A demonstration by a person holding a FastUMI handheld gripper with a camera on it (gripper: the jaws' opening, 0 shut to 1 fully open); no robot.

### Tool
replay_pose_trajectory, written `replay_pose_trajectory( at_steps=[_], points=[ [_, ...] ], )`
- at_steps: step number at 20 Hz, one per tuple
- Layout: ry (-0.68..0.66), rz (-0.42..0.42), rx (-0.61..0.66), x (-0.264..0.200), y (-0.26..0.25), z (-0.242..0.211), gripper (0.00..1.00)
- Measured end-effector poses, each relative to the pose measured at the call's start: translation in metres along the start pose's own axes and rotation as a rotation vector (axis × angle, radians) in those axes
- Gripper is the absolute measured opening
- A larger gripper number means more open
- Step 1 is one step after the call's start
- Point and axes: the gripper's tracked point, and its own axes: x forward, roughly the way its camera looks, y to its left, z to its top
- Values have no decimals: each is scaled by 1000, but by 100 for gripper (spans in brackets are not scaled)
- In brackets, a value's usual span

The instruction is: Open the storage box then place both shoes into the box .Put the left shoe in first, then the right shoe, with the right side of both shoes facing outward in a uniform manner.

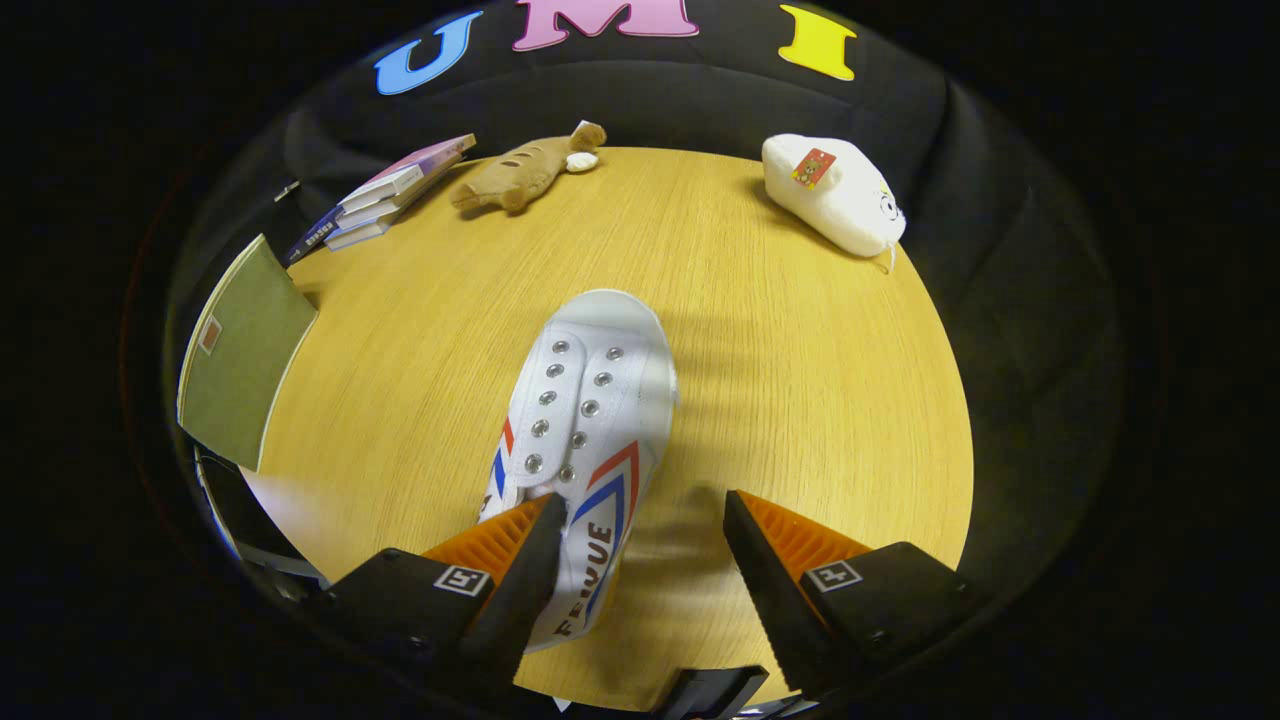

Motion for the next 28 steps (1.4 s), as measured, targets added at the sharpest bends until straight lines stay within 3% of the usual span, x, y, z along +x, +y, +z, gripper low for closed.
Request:
replay_pose_trajectory(
  at_steps=[1, 2, 5, 9, 12, 21, 28],
  points=[
    [6, 27, 26, 3, 6, 1, 95],
    [13, 54, 44, 3, 12, 0, 76],
    [21, 68, 61, 3, 17, 0, 47],
    [31, 79, 166, 3, 12, 1, 32],
    [21, 68, 176, 5, 10, 1, 11],
    [-15, 81, 231, -29, 49, 15, 7],
    [-92, 120, 279, -99, 134, 59, 7]
  ],
)
